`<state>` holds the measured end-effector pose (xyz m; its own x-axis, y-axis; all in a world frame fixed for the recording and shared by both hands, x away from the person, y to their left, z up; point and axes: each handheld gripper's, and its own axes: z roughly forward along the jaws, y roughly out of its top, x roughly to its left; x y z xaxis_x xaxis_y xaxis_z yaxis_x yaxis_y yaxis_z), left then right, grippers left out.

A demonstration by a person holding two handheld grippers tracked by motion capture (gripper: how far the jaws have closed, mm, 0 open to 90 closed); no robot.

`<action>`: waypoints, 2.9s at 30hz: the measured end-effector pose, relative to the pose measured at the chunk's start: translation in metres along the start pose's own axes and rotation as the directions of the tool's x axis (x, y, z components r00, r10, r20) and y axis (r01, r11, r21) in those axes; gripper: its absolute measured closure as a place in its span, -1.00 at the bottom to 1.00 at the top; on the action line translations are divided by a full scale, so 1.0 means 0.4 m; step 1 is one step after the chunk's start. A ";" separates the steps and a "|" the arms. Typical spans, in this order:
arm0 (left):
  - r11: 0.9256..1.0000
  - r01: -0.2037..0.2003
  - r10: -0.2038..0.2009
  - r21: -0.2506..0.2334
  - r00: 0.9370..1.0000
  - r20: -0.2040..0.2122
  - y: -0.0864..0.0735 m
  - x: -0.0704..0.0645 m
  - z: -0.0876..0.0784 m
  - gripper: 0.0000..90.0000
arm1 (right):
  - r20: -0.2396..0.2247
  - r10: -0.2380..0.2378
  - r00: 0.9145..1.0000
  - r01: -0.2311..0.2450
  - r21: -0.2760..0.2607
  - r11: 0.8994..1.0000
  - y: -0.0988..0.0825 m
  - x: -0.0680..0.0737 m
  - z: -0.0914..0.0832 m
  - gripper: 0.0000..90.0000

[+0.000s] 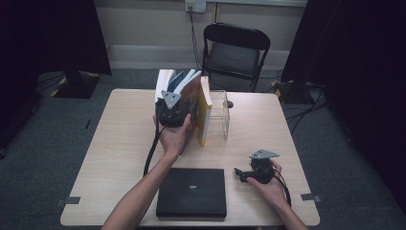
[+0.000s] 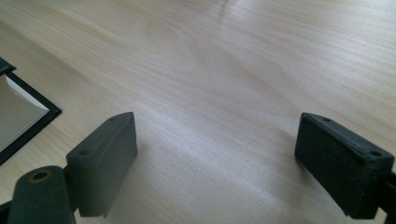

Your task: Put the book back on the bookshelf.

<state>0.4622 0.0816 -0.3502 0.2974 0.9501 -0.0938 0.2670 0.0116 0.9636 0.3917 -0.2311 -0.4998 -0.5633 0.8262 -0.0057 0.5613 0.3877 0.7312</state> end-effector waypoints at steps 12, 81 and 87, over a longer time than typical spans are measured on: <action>1.000 -0.026 0.027 0.012 0.999 -0.040 -0.021 -0.024 0.053 0.65 | -0.006 -0.004 1.000 0.004 0.001 1.000 -0.001 0.001 -0.001 -0.71; 1.000 -0.018 0.021 -0.019 0.986 0.168 -0.043 0.033 -0.086 0.13 | -0.009 -0.010 1.000 0.010 -0.001 1.000 -0.001 0.006 0.000 -0.71; 0.999 -0.034 0.036 -0.013 0.982 0.185 -0.036 0.039 -0.099 0.11 | -0.010 -0.010 1.000 0.010 -0.001 1.000 -0.001 0.006 0.000 -0.71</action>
<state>0.4268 0.1087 -0.3558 0.4708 0.8761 -0.1037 0.2450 -0.0169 0.9694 0.3902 -0.2293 -0.4999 -0.5746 0.8184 -0.0064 0.5551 0.3954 0.7317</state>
